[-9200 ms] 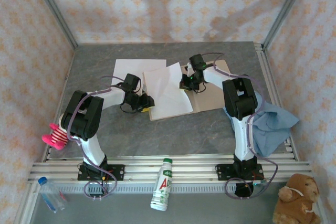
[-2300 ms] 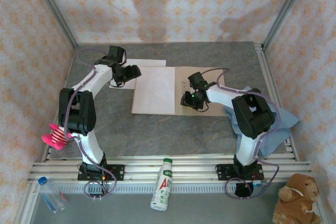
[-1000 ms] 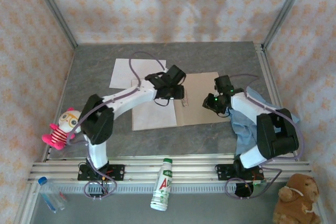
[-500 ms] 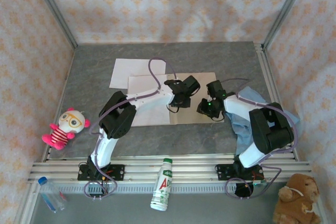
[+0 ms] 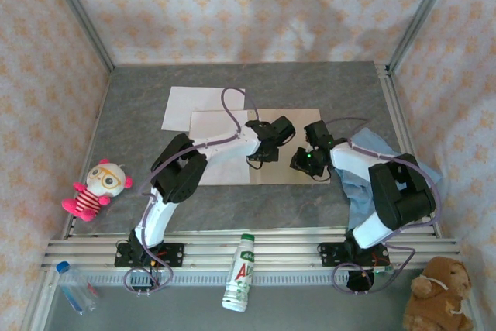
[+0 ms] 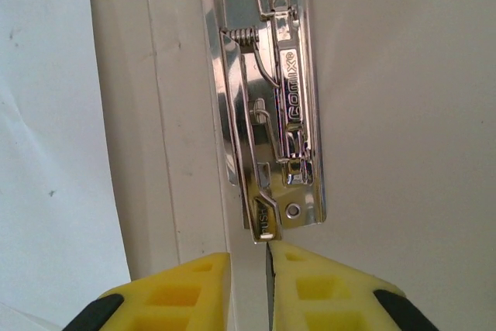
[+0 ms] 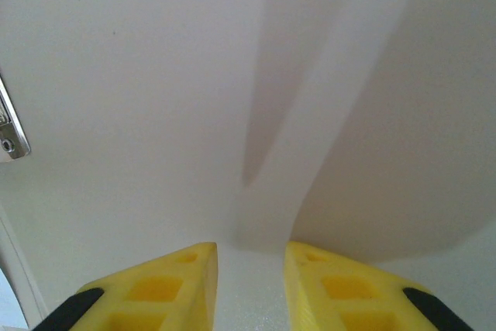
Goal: Put the files into the folder
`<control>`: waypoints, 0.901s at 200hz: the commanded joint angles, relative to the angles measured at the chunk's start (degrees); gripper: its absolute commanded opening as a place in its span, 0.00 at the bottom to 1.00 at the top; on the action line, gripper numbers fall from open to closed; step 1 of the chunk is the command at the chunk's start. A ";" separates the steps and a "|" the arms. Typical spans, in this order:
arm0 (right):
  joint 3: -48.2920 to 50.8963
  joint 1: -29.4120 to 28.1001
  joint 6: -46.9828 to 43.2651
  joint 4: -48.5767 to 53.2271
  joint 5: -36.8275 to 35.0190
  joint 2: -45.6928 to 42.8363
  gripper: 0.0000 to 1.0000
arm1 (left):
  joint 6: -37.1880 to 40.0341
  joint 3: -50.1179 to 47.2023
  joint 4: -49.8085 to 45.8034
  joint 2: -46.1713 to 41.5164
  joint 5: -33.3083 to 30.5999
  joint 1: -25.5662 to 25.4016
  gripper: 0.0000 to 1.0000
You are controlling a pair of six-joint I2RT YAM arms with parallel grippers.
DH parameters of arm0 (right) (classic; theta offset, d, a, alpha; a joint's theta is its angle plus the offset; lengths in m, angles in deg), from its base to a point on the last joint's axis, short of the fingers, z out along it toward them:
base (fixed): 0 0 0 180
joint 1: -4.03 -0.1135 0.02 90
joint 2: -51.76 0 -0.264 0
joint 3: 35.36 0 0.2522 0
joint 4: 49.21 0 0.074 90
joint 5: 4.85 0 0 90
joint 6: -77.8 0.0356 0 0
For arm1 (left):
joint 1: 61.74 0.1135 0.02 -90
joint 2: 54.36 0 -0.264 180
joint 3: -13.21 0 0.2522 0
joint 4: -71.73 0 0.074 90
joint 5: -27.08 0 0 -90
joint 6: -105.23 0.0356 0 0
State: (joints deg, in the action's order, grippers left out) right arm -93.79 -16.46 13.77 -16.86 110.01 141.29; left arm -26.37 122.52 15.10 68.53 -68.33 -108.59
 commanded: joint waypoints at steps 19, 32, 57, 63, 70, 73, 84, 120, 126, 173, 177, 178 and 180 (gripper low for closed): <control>1.25 -0.49 0.89 1.24 -0.58 -0.37 0.29 | -0.41 2.18 -1.35 1.06 -1.73 0.00 0.19; 1.22 -0.56 0.88 1.20 -0.59 -0.25 0.29 | -0.32 2.43 -1.31 1.29 -1.52 -0.01 0.18; 1.27 -0.54 0.82 1.11 -0.49 -0.15 0.29 | -0.41 2.59 -1.44 1.65 -1.38 -0.04 0.18; 1.33 -0.59 0.82 1.06 -0.53 -0.09 0.29 | -0.41 2.67 -1.30 1.81 -1.29 0.00 0.18; 1.42 -0.56 0.82 1.07 -0.44 -0.06 0.29 | -0.41 2.71 -1.21 1.92 -1.03 -0.05 0.18; 1.41 -0.59 0.70 1.02 -0.51 0.01 0.29 | -0.41 2.79 -1.24 1.95 -1.04 0.00 0.17; 1.50 -0.56 0.74 0.93 -0.36 0.01 0.29 | -0.40 2.86 -1.34 2.21 -1.07 -0.06 0.17; 1.60 -0.69 0.52 0.93 -0.17 0.20 0.29 | -0.32 3.52 -1.78 3.00 -1.21 -0.01 0.16; 1.60 -0.68 0.54 0.94 -0.19 0.29 0.29 | -0.32 3.57 -1.81 2.97 -1.38 -0.06 0.16; 1.62 -0.71 0.30 1.14 -0.07 0.37 0.29 | -0.23 4.27 -2.67 3.63 -2.06 -0.03 0.16; 1.60 -0.75 0.20 1.10 -0.08 0.37 0.29 | -0.22 4.45 -2.92 3.67 -2.35 -0.01 0.16; 1.60 -0.72 0.16 1.10 -0.03 0.37 0.29 | -0.18 4.46 -2.96 3.67 -2.38 0.00 0.16; 1.60 -0.70 0.18 1.14 -0.02 0.44 0.29 | -0.17 4.54 -3.06 3.67 -2.47 -0.04 0.16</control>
State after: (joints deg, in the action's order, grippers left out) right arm -93.59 -16.57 13.75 -17.12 110.05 141.27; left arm -26.37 125.47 14.48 71.15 -68.13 -108.59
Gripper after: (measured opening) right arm 0.294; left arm 0.161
